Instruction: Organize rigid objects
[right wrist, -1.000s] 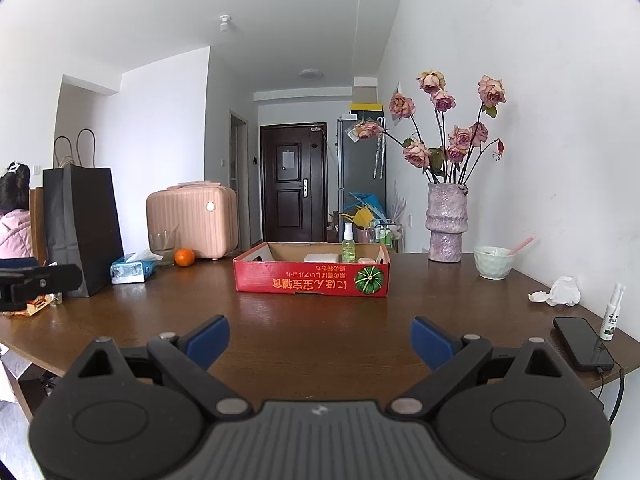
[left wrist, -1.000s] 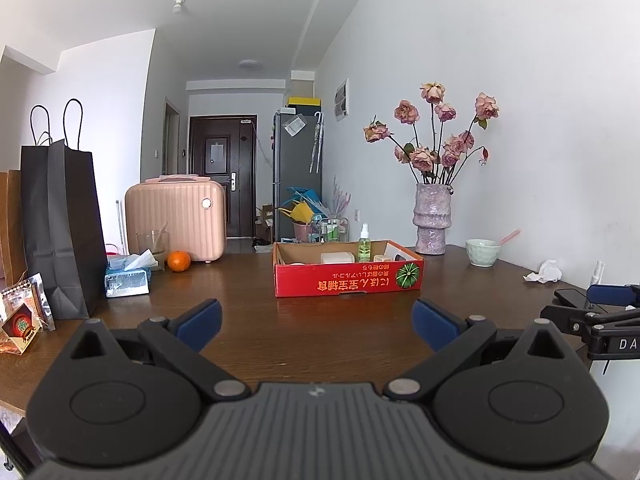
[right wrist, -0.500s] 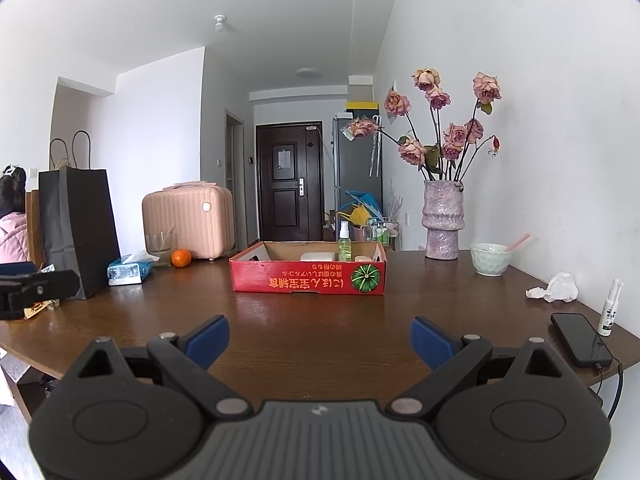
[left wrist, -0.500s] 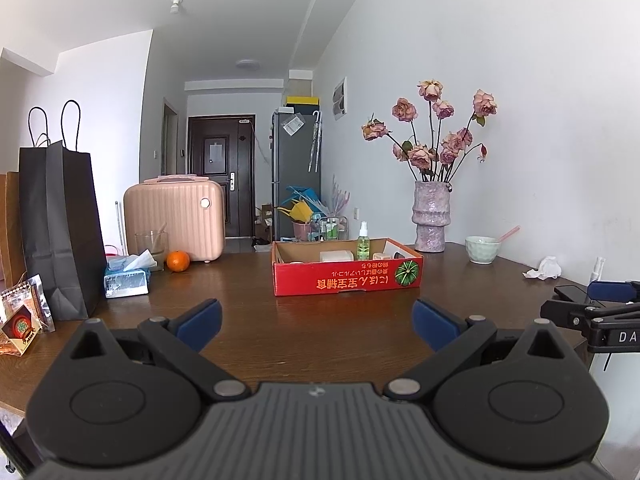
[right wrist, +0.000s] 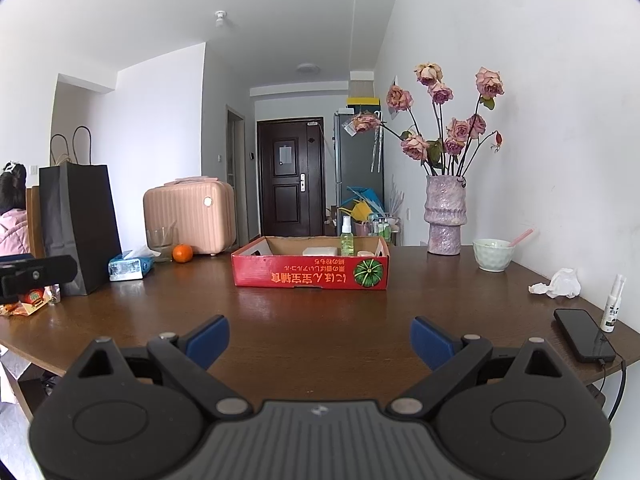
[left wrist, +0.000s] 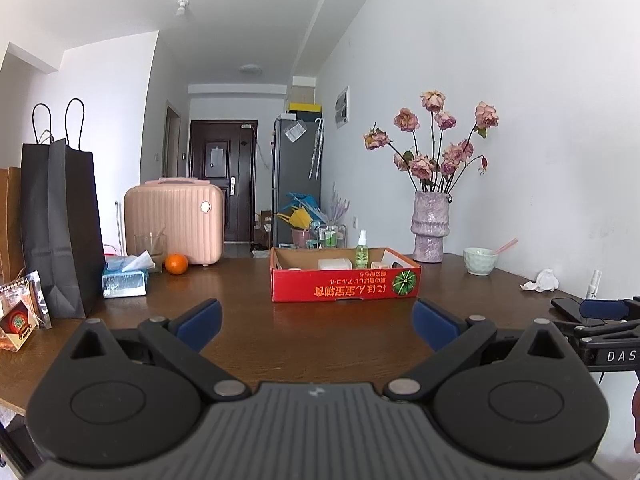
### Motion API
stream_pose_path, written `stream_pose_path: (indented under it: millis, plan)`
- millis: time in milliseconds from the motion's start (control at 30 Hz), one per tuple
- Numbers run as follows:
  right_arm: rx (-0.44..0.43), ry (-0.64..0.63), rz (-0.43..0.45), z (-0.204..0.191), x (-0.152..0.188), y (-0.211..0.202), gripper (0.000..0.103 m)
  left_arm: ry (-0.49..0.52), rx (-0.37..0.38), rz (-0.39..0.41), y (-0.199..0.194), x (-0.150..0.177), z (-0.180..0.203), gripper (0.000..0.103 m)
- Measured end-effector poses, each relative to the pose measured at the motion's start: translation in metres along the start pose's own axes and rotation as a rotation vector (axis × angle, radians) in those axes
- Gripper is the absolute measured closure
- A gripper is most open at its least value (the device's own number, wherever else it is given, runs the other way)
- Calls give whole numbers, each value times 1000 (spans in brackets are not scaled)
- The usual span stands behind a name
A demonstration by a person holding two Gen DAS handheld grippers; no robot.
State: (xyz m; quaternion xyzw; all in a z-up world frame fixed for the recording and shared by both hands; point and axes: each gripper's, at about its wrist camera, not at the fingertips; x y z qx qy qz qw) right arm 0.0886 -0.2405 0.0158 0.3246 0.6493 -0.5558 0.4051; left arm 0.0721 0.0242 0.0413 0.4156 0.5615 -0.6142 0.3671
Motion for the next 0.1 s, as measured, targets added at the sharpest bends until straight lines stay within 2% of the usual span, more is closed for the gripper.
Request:
stream_pose_path:
  millis: [100]
  plan:
    - [5, 0, -7, 0, 1, 4, 6, -15, 7, -8, 4, 2, -3, 0]
Point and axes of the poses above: each gripper's, at about its wrist camera, not at the fingertips, and y roughly the way its jaws point, z to its right, x to its underside, and after that the axes turned 13 degrees about -z, right-handed
